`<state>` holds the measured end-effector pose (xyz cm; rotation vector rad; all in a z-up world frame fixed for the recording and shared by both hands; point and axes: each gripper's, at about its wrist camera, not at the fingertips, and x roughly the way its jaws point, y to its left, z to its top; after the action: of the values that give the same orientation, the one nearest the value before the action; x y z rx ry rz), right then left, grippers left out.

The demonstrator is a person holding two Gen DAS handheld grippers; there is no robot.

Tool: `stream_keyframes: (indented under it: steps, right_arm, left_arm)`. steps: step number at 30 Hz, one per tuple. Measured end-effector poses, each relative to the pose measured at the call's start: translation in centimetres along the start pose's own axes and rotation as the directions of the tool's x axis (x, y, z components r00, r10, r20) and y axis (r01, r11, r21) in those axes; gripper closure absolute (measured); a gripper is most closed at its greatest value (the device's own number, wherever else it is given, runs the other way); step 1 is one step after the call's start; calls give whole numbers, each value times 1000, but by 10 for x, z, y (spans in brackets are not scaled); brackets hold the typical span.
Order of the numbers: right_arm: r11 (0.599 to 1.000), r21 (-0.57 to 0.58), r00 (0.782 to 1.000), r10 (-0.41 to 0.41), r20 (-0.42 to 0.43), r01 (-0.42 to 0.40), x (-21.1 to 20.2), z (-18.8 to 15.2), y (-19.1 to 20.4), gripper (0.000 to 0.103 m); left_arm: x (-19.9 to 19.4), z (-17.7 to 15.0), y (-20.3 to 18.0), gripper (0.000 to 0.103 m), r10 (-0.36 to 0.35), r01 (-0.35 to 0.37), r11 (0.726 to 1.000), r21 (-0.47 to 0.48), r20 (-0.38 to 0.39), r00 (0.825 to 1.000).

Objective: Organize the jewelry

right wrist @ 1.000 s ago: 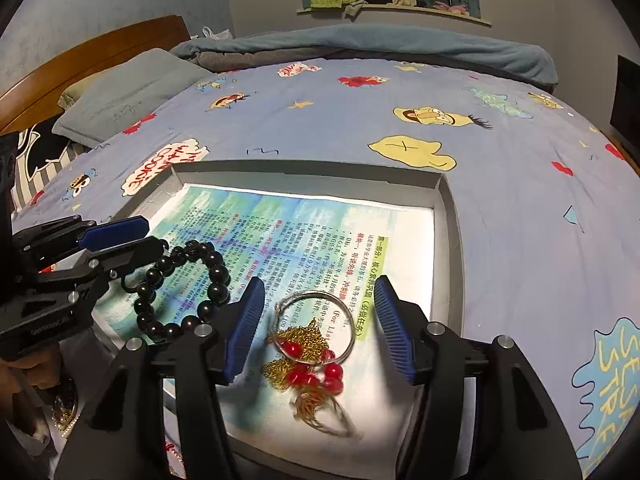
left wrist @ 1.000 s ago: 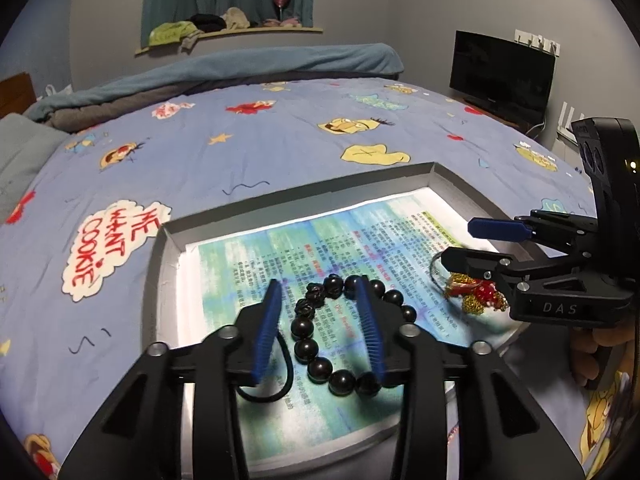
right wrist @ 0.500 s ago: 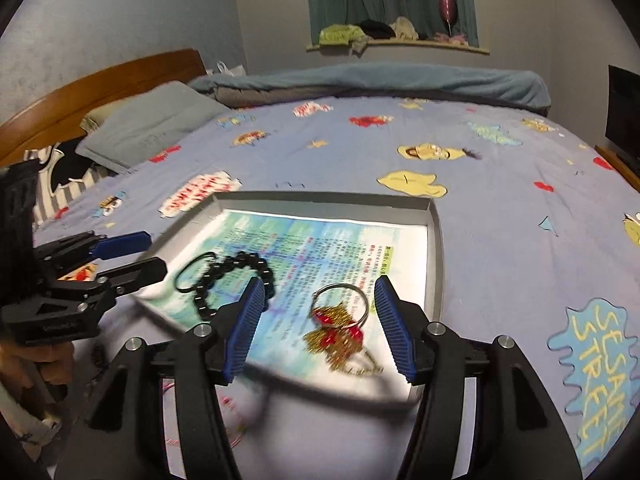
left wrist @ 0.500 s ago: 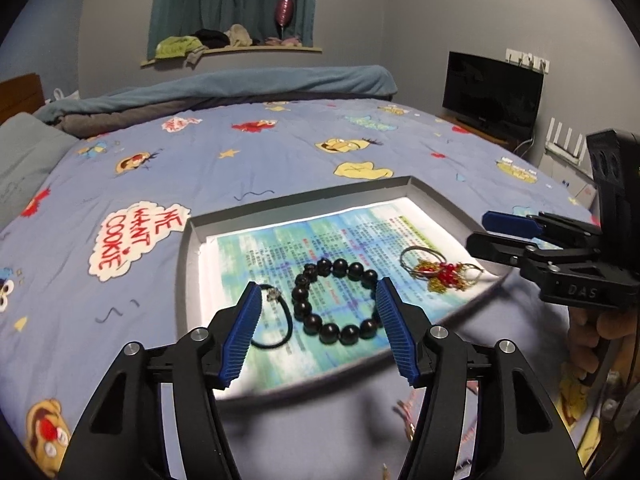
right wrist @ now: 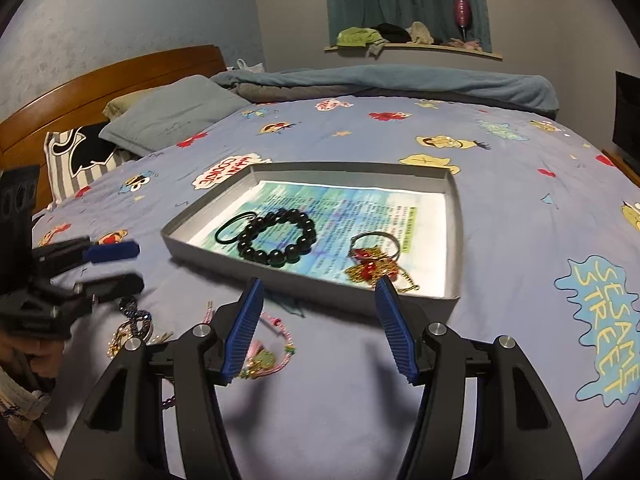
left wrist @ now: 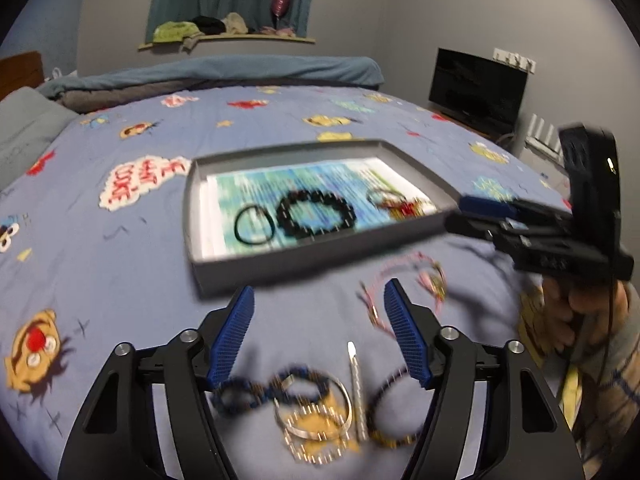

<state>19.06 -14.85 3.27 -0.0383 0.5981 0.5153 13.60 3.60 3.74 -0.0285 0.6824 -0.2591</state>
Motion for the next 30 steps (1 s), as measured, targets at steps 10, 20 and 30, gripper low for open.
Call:
stream_keyframes:
  steps: [10,20,30]
  right_arm:
    - [999,-34,998,35,-50,-36,8,-15,15,45]
    - [998,-36,993,40,-115,-44,24,-23,17,47]
    - [998,-16,987,59,-150,-62,34,-27,14,94]
  left_arm:
    - [12,-20,-22,65,-43,50,995,89,-79,996]
    - [31,-29,-26,97,-7,32,990,136,-175,984]
    - [33,-4,-17,97,-49,53,998,44,-77,996]
